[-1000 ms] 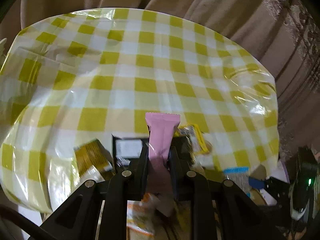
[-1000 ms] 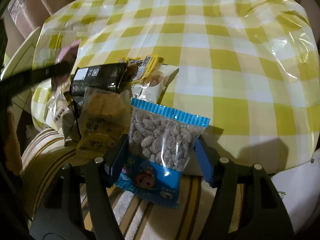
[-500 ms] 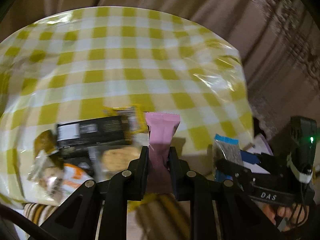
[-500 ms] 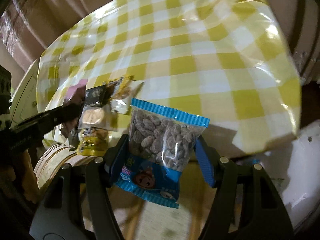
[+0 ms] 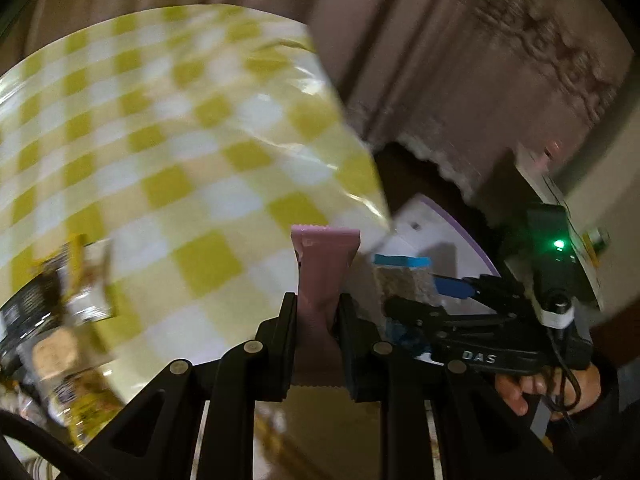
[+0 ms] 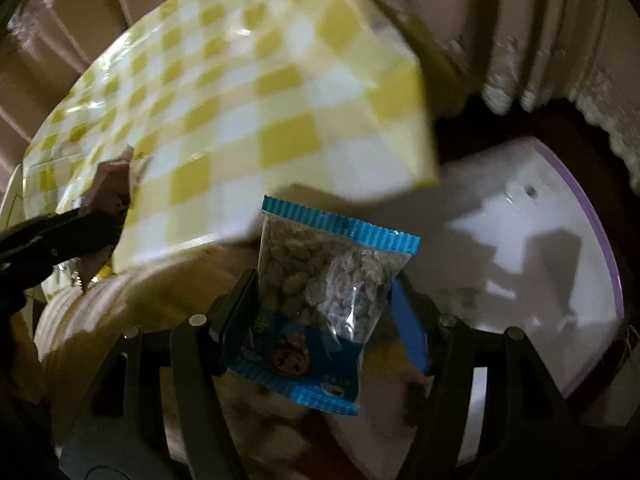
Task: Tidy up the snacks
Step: 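Carry both packets into the white box and open both grippers, then move both grippers back over the snack pile, then grasp the orange-white biscuit packet with the left gripper while the right gripper grasps a yellow packet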
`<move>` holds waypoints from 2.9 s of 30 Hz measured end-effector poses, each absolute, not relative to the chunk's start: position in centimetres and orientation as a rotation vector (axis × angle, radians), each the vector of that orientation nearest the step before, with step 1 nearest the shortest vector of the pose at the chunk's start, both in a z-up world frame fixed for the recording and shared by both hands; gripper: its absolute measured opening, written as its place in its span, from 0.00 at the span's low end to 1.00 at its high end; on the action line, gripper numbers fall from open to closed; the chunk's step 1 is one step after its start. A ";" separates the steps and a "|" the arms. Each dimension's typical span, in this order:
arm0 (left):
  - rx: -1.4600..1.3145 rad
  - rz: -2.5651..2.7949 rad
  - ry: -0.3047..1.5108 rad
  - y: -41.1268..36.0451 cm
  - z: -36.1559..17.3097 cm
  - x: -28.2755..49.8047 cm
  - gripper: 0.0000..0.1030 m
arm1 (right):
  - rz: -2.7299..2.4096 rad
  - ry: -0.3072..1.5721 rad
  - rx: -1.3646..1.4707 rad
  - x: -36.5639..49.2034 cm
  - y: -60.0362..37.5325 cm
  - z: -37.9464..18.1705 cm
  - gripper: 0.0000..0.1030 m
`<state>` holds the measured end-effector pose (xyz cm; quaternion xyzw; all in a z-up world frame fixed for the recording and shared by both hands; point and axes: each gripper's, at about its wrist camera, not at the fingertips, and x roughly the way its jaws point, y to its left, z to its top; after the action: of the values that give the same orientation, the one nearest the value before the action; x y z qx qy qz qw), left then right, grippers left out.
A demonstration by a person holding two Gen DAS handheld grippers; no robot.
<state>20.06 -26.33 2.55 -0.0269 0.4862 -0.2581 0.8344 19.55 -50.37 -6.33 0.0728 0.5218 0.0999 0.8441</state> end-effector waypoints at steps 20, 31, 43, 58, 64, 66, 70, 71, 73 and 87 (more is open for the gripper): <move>0.090 -0.836 1.264 -37.8 -1.8 19.0 0.20 | 0.053 1.243 0.170 15.2 -59.7 -11.2 0.65; 0.045 -0.809 1.302 -37.3 -2.5 19.4 0.26 | 0.054 1.226 0.153 15.1 -59.7 -10.4 0.67; -0.083 -0.653 1.233 -30.5 -0.7 19.2 0.26 | 0.234 1.131 -0.006 18.1 -51.1 -7.2 0.69; -0.341 -0.316 1.141 -14.8 0.3 17.0 0.26 | 0.422 1.111 -0.072 19.6 -40.8 -6.0 0.69; -0.430 -0.193 1.109 -9.0 -0.1 15.2 0.27 | 0.440 1.114 -0.112 20.4 -38.5 -5.4 0.69; -0.461 -0.156 1.099 -7.0 -0.2 14.5 0.32 | 0.448 1.111 -0.132 20.4 -37.5 -5.1 0.70; -0.492 -0.098 1.084 -3.8 -0.4 13.2 0.41 | 0.476 1.116 -0.150 20.6 -35.5 -4.8 0.70; -0.499 -0.090 1.083 -3.2 -0.8 13.0 0.42 | 0.486 1.119 -0.149 20.6 -34.9 -4.7 0.71; -0.509 -0.068 1.083 -1.9 -1.1 12.6 0.43 | 0.508 1.118 -0.157 20.5 -33.8 -4.6 0.72; -0.544 -0.028 1.074 3.1 -2.8 12.5 0.51 | 0.695 1.145 -0.201 19.7 -24.3 -4.8 0.80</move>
<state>12.50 3.12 -2.81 -0.2561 0.5050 -0.0130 0.8242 19.69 -24.28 -4.80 -0.0929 0.5299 0.3216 0.7792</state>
